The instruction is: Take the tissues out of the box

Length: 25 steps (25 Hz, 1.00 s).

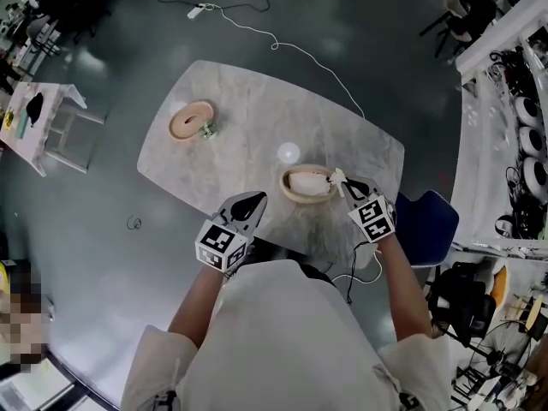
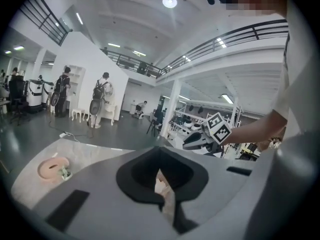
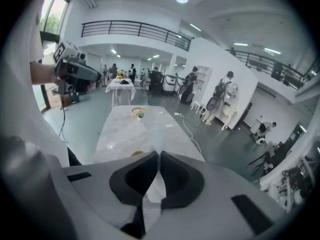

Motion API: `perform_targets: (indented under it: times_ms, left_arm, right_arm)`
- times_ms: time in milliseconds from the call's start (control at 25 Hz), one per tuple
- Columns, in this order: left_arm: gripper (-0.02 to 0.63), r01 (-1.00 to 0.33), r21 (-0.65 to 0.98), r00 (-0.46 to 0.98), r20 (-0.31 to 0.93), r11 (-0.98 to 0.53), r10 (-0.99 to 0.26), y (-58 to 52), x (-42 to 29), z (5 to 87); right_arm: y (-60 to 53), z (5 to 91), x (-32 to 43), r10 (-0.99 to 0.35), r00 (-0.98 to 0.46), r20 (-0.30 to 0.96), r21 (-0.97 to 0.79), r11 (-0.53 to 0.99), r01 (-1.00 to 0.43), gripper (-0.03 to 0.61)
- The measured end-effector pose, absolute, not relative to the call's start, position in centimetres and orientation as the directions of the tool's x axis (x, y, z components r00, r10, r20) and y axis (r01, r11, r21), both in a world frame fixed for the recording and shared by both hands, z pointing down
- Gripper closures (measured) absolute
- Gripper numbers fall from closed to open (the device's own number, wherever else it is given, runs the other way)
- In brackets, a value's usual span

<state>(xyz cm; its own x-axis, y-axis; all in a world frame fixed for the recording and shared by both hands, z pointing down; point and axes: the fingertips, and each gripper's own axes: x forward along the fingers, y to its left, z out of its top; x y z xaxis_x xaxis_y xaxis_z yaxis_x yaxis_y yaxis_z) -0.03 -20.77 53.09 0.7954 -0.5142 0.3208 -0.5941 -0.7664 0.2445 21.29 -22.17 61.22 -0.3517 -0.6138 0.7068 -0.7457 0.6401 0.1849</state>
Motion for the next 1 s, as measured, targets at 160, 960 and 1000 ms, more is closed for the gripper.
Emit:
perform_targets:
  times_ms: [160,960,1000]
  left_arm:
    - [0.606,-0.574,0.214,0.811,0.286,-0.791,-0.511,-21.4,0.6,51.0]
    - [0.606,-0.524,0.185,0.850,0.184,-0.832,-0.494,-22.6,3.1,44.0]
    - [0.606,-0.522,0.181,0.851,0.179,-0.834,-0.494,-22.5,3.2,43.7]
  right_arm:
    - [-21.8,56.1,22.6,-0.707,-0.363,0.606,0.138,0.543,-0.828,0.537]
    - [-16.2,40.7,27.6,-0.937,-0.263,0.230,-0.007,0.268,-0.963,0.537]
    - [-15.8,40.4,27.8,-0.941,-0.256,0.220,-0.010,0.260,-0.966,0.537]
